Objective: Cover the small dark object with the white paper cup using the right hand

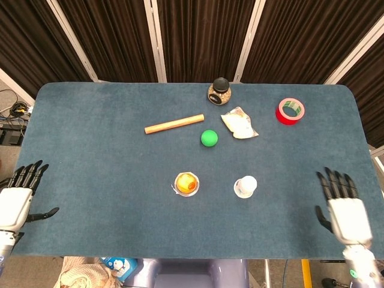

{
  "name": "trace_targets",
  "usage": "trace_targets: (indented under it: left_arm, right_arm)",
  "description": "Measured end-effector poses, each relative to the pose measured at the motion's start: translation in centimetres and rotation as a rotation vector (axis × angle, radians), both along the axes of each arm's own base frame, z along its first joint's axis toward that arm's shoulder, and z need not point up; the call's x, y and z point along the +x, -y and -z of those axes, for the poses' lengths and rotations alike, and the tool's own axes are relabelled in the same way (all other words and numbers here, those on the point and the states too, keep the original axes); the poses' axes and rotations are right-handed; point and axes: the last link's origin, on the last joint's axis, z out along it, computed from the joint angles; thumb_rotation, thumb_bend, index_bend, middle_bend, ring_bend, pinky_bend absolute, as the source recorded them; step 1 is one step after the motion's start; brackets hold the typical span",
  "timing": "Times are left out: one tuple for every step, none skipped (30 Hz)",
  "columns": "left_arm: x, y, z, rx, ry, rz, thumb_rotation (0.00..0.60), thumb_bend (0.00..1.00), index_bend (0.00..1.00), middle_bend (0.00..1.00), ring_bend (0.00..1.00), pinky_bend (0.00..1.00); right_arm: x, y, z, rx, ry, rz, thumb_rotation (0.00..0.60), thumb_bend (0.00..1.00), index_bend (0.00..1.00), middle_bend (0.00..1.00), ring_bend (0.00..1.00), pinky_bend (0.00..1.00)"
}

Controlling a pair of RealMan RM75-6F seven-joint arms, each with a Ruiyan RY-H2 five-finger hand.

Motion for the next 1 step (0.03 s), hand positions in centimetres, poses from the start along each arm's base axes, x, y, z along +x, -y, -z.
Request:
trace_targets:
  left_arm:
    - [0.02, 0.02, -0.01, 0.004, -0.003, 0.007, 0.6, 0.0, 0.0, 0.0, 0.0, 0.01]
  right_arm:
    - [-0.55, -0.57, -0.17, -0.008, 0.002, 0.003, 0.6, 0.41, 0.0, 0.0, 0.0, 0.06]
